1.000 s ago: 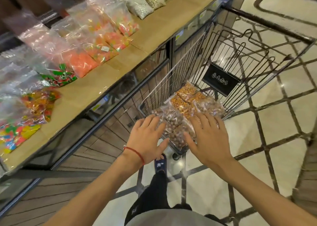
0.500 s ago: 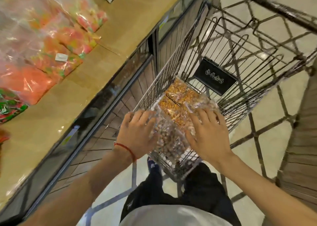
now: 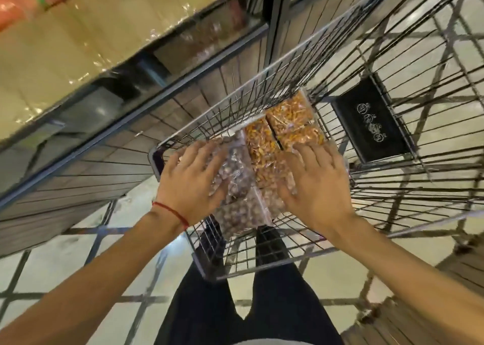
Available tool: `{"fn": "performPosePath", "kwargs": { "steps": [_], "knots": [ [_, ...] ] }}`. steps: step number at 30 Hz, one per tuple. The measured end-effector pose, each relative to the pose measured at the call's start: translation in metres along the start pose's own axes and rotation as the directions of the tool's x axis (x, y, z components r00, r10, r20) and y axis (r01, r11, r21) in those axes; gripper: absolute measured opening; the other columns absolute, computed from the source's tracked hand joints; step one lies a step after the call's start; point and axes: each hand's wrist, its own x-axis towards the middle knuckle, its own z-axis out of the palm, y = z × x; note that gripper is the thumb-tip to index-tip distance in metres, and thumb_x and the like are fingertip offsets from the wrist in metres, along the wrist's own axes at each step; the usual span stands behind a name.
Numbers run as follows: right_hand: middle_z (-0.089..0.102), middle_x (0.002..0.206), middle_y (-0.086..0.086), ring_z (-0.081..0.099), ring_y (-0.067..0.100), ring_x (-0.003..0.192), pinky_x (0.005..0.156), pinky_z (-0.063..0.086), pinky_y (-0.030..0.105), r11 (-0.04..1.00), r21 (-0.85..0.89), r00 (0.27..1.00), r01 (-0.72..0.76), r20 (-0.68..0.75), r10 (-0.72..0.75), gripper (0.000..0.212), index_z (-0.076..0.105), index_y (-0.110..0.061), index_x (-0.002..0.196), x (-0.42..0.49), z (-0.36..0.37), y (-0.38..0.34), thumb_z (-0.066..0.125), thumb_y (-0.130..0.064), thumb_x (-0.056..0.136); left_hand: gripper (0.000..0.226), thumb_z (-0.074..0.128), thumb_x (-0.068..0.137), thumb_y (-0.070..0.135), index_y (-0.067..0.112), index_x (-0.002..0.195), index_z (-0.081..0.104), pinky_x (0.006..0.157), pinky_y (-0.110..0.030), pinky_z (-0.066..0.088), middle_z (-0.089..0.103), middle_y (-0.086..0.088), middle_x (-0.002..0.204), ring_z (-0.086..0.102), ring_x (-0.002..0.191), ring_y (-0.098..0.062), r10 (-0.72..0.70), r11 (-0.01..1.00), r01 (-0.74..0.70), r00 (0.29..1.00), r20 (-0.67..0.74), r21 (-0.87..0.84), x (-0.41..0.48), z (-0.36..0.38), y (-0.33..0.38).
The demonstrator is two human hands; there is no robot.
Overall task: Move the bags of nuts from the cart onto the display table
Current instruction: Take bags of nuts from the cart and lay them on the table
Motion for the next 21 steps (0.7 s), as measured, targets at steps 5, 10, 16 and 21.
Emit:
{"fn": "performPosePath", "kwargs": {
  "steps": [5, 10, 16, 21],
  "knots": [
    [0.068, 0.123, 0.012, 0.059, 0.033, 0.119, 0.105, 0.034, 0.045, 0.995, 0.1, 1.0, 0.013, -0.008, -0.012, 0.048, 0.07, -0.009, 0.124, 0.027, 0.037, 0.017, 0.057, -0.045, 0.095, 0.057, 0.045, 0.097, 0.052, 0.016, 0.141, 0.048, 0.104, -0.059, 0.046, 0.057, -0.013, 0.144, 0.05, 0.134, -0.035, -0.081, 0.996, 0.082, 0.997, 0.017, -0.021, 0.002, 0.04, 0.011],
    [0.052, 0.148, 0.011, 0.05, 0.031, 0.134, 0.112, 0.045, 0.046, 0.896, 0.422, 0.948, -0.137, 0.317, -0.004, 0.052, 0.05, -0.013, 0.152, 0.059, 0.085, 0.006, 0.059, -0.033, 0.104, 0.057, 0.041, 0.095, 0.053, 0.014, 0.134, 0.056, 0.093, -0.055, 0.051, 0.062, -0.012, 0.134, 0.056, 0.126, -0.036, -0.137, 0.988, 0.143, 0.986, 0.093, -0.059, 0.004, 0.075, 0.011],
    [0.05, 0.156, 0.004, 0.055, 0.021, 0.132, 0.1, 0.044, 0.025, 0.473, 0.628, 0.733, -0.618, 0.678, 0.059, 0.072, 0.035, -0.01, 0.161, 0.104, 0.165, -0.021, 0.069, -0.033, 0.103, 0.054, 0.039, 0.098, 0.056, 0.019, 0.137, 0.048, 0.1, -0.054, 0.048, 0.057, -0.01, 0.139, 0.05, 0.129, -0.032, -0.15, 0.983, 0.156, 0.986, 0.072, -0.092, -0.006, 0.104, -0.001],
    [0.054, 0.152, 0.008, 0.055, 0.025, 0.137, 0.09, 0.048, 0.019, 0.381, 0.656, 0.729, -0.651, 0.68, 0.074, 0.066, 0.042, -0.008, 0.158, 0.116, 0.192, -0.032, 0.068, -0.034, 0.103, 0.055, 0.042, 0.097, 0.052, 0.018, 0.14, 0.049, 0.098, -0.051, 0.051, 0.057, -0.011, 0.142, 0.052, 0.13, -0.033, -0.161, 0.983, 0.17, 0.98, 0.114, -0.075, -0.012, 0.112, -0.01]
  ]
}}
